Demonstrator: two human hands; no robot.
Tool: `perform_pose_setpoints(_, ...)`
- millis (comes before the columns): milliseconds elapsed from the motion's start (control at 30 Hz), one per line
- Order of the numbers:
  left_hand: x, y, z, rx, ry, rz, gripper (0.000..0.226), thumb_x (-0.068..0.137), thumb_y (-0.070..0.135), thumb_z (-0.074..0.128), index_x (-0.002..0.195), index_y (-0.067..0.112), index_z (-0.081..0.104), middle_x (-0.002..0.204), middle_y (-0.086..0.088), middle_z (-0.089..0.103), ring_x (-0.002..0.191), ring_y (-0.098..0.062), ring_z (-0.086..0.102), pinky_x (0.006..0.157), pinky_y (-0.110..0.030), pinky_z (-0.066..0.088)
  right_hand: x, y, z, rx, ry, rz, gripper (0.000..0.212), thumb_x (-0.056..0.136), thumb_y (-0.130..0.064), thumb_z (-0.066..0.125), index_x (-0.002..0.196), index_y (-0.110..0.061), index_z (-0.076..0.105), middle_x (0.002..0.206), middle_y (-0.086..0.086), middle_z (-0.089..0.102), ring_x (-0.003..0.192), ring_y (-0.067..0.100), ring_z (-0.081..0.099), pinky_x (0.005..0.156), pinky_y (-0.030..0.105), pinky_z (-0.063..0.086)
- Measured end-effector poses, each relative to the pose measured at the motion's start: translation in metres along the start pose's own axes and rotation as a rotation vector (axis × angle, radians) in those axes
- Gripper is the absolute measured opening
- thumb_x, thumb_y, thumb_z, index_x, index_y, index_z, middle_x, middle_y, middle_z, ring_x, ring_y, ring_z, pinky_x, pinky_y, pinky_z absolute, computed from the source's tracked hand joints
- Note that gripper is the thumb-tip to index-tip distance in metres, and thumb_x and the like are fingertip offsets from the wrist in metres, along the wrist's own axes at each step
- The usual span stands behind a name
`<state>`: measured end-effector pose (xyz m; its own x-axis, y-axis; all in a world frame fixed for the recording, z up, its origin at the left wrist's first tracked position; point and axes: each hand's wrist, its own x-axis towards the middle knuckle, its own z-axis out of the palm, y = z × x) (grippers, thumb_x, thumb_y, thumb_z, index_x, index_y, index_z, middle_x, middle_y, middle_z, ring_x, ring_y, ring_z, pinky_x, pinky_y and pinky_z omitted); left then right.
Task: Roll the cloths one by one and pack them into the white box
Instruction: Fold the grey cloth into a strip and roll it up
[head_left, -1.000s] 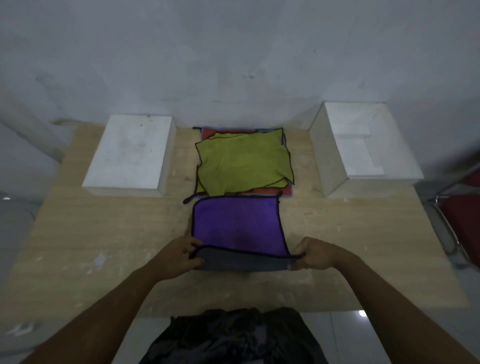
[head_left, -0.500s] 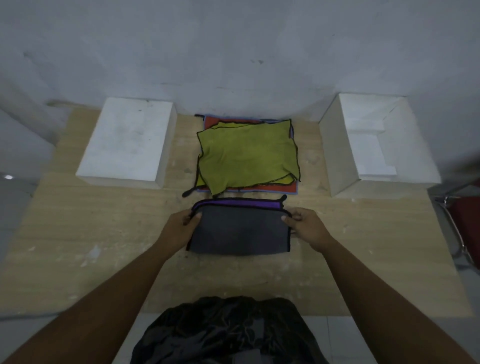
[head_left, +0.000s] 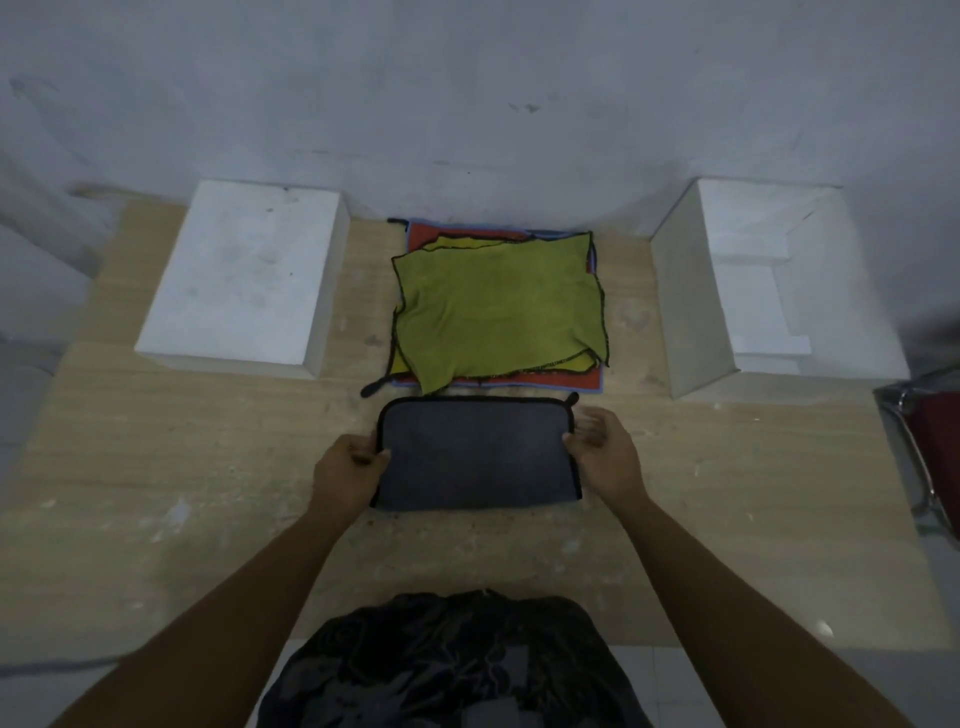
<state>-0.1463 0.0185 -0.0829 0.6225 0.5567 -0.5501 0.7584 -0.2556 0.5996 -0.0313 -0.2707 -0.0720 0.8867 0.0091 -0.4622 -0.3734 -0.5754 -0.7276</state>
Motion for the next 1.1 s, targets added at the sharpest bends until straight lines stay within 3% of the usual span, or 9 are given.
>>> perform_pose_setpoints(200,-0.021,-0.018,0.003,0.096,-0.045,0.120,0.051,0.086,0.038,0.066,0.051,0.008,0.044,0.051,-0.019,0.050,0.052,-0.035,0.055,0.052,-0.040,0.048,-0.028,0.028,0.002,-0.294,0.015,-0.018,0.027,0.088,-0.031,0.063,0.081,-0.005,0.062,0.073,0.006,0.058,0.068,0.017,0.050,0.069,0.025,0.037)
perform_pose_setpoints(300,-0.029,-0.019,0.004,0.137,-0.044,0.109,0.059,0.088,0.040,0.062,0.044,0.015,0.032,0.042,-0.005,0.038,0.042,-0.022,0.042,0.045,-0.027,0.032,-0.034,0.035,0.002,-0.358,-0.023,-0.066,0.046,0.092,-0.033,0.056,0.054,-0.010,0.048,0.055,0.005,0.048,0.052,0.012,0.043,0.052,0.027,0.032)
perform_pose_setpoints(400,-0.034,-0.018,0.002,0.163,-0.019,0.081,0.058,0.089,0.043,0.059,0.046,0.014,0.035,0.044,-0.006,0.040,0.045,-0.024,0.044,0.045,-0.026,0.031,-0.039,0.031,0.000,-0.374,-0.021,-0.048,0.051,0.095,-0.034,0.052,0.048,-0.017,0.037,0.050,-0.001,0.039,0.049,0.009,0.039,0.049,0.021,0.028)
perform_pose_setpoints(500,-0.036,-0.022,0.000,0.083,-0.038,0.048,0.046,0.087,0.037,0.064,0.056,0.008,0.047,0.054,-0.011,0.050,0.055,-0.028,0.053,0.052,-0.030,0.041,-0.041,0.031,-0.002,-0.252,-0.046,0.041,0.047,0.091,-0.029,0.059,0.051,-0.014,0.041,0.051,0.003,0.046,0.049,0.015,0.046,0.052,0.026,0.036)
perform_pose_setpoints(600,-0.036,-0.032,-0.007,-0.113,-0.094,-0.060,0.030,0.081,0.030,0.073,0.079,0.008,0.053,0.084,-0.017,0.064,0.080,-0.035,0.063,0.072,-0.046,0.056,-0.047,0.033,-0.006,0.047,-0.070,0.159,0.023,0.087,-0.015,0.065,0.073,-0.012,0.048,0.077,0.016,0.061,0.069,0.031,0.064,0.065,0.040,0.056)
perform_pose_setpoints(667,-0.038,-0.038,-0.012,-0.200,-0.159,-0.071,0.028,0.081,0.023,0.074,0.087,0.008,0.051,0.098,-0.021,0.065,0.091,-0.038,0.064,0.079,-0.052,0.056,-0.052,0.034,-0.009,0.074,-0.152,0.141,0.017,0.090,-0.007,0.058,0.076,-0.010,0.049,0.081,0.021,0.056,0.068,0.031,0.056,0.060,0.038,0.049)
perform_pose_setpoints(767,-0.048,-0.038,-0.018,-0.245,-0.233,-0.020,0.023,0.086,0.012,0.068,0.099,0.004,0.050,0.105,-0.023,0.066,0.093,-0.035,0.064,0.066,-0.035,0.054,-0.055,0.034,-0.014,0.073,-0.303,0.178,0.026,0.094,0.001,0.043,0.080,-0.007,0.064,0.086,0.017,0.057,0.073,0.028,0.049,0.058,0.032,0.038)
perform_pose_setpoints(867,-0.053,-0.034,-0.025,-0.327,-0.266,-0.015,0.022,0.090,0.011,0.063,0.106,0.013,0.048,0.100,-0.017,0.066,0.079,-0.023,0.064,0.051,-0.022,0.051,-0.051,0.036,-0.020,0.063,-0.399,0.232,0.037,0.088,0.008,0.036,0.096,-0.007,0.070,0.098,0.012,0.061,0.084,0.029,0.054,0.069,0.034,0.044)
perform_pose_setpoints(1100,-0.042,-0.015,-0.041,-0.506,-0.375,-0.163,0.023,0.090,0.023,0.062,0.111,0.014,0.067,0.116,-0.010,0.065,0.100,-0.024,0.062,0.074,-0.034,0.047,-0.040,0.028,-0.025,0.025,-0.398,0.001,0.021,0.089,-0.003,0.061,0.107,-0.013,0.066,0.079,-0.004,0.062,0.064,0.003,0.058,0.056,0.013,0.045)
